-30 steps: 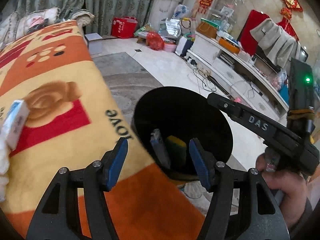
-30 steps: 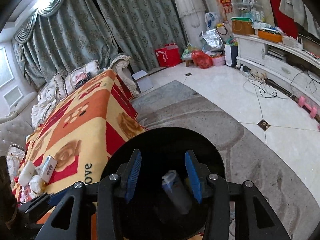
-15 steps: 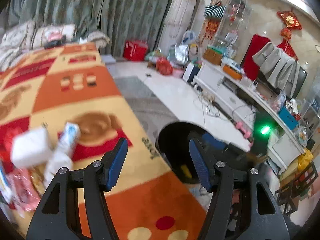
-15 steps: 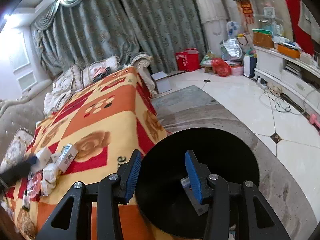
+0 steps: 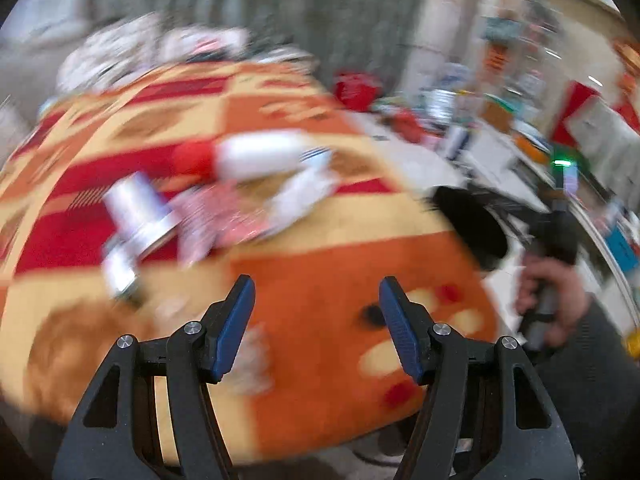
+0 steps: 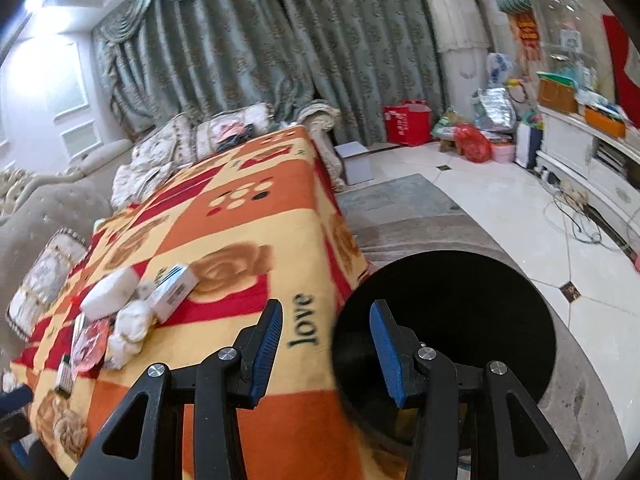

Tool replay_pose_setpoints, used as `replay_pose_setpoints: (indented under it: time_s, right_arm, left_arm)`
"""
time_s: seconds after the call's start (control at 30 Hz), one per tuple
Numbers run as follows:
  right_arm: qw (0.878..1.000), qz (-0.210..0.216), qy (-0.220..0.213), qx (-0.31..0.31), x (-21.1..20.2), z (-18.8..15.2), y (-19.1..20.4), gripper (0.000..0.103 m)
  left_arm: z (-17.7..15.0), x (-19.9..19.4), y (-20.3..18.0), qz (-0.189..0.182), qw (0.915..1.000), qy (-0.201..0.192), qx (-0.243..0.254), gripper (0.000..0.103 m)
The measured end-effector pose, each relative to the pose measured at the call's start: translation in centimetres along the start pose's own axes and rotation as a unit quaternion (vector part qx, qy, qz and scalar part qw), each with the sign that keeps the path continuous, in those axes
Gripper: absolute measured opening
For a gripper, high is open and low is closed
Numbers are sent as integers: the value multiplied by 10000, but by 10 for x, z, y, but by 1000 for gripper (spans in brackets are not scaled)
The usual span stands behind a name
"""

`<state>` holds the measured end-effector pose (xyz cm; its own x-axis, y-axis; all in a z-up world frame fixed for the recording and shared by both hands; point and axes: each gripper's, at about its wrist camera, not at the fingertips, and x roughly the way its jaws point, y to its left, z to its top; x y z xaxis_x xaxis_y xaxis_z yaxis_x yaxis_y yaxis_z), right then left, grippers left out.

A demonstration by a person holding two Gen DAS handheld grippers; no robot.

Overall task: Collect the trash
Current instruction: 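Grasp the beige crumpled cloth with the left tool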

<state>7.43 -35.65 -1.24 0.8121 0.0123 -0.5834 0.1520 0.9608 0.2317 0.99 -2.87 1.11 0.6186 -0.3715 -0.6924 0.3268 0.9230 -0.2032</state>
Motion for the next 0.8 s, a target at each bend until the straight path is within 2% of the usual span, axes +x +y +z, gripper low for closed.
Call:
replay_pose_setpoints:
  time_s: [0.13, 0.3, 0.4, 0.47, 0.5, 0.6, 0.8]
  right_arm:
    - [9994, 164, 87, -307, 4, -7, 24, 43]
    - [9970, 469, 122, -604, 4, -20, 50, 43]
    - [9938, 736, 155, -823, 5, -28, 69, 43]
    - [9898, 1047, 276, -928, 10, -33, 84, 44]
    - [9881, 1196, 339, -907, 13, -35, 88, 44]
    - [9818, 1661, 592, -710, 29, -37, 109, 44]
    - [9696, 2150, 1161, -146, 78, -29, 153, 44]
  left_arm:
    - [-17, 10, 38, 357, 9976, 88, -589, 64]
    - [-21, 41, 43, 488, 9964, 338, -603, 64]
    - [-25, 53, 46, 459, 9947, 484, -783, 63]
    - [-27, 52, 46, 550, 9950, 433, -717, 57]
    - [-29, 53, 46, 592, 9952, 422, -648, 42]
    - [-34, 48, 48, 545, 9963, 310, -593, 31]
    - [-39, 37, 57, 321, 9978, 9, -572, 28]
